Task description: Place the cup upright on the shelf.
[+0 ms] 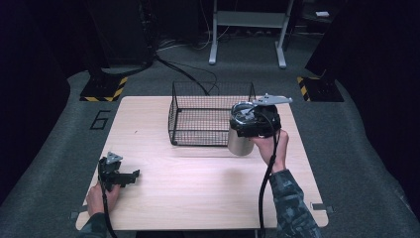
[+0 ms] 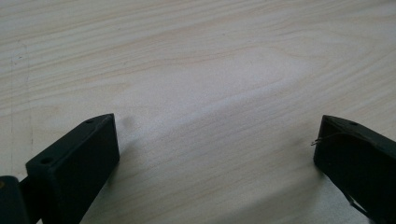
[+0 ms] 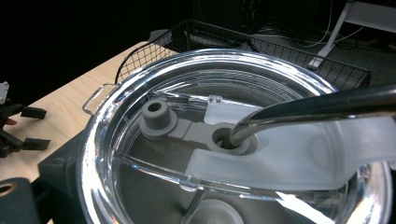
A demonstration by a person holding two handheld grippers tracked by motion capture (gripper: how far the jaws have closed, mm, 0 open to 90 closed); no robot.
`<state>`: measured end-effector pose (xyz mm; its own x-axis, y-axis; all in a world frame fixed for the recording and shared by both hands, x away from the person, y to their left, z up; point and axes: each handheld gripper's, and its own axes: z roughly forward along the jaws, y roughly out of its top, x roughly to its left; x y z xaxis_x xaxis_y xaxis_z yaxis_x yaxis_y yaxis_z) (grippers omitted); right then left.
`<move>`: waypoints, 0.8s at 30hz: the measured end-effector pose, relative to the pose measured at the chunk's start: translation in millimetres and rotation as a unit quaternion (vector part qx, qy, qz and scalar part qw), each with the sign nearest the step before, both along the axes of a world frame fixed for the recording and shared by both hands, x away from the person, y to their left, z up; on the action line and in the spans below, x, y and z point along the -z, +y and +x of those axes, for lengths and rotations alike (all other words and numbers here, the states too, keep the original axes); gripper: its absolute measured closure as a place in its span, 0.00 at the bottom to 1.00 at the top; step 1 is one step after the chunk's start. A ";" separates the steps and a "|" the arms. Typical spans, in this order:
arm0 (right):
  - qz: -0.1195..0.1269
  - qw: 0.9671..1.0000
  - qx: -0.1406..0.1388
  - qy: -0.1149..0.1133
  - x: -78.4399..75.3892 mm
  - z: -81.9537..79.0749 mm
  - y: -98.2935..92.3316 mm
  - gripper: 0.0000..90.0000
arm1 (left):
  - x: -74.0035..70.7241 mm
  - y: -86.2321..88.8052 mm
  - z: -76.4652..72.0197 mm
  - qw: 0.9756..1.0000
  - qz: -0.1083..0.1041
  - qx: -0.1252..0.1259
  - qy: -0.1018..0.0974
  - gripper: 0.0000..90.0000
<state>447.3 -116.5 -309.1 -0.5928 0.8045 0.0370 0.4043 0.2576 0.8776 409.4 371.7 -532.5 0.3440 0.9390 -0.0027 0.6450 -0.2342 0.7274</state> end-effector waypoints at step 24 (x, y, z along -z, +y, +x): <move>-0.008 1.000 -0.011 -0.003 -22.7 30.6 19.5 0.04 | 0.2 -0.2 0.0 1.000 0.000 -0.001 -0.001 0.00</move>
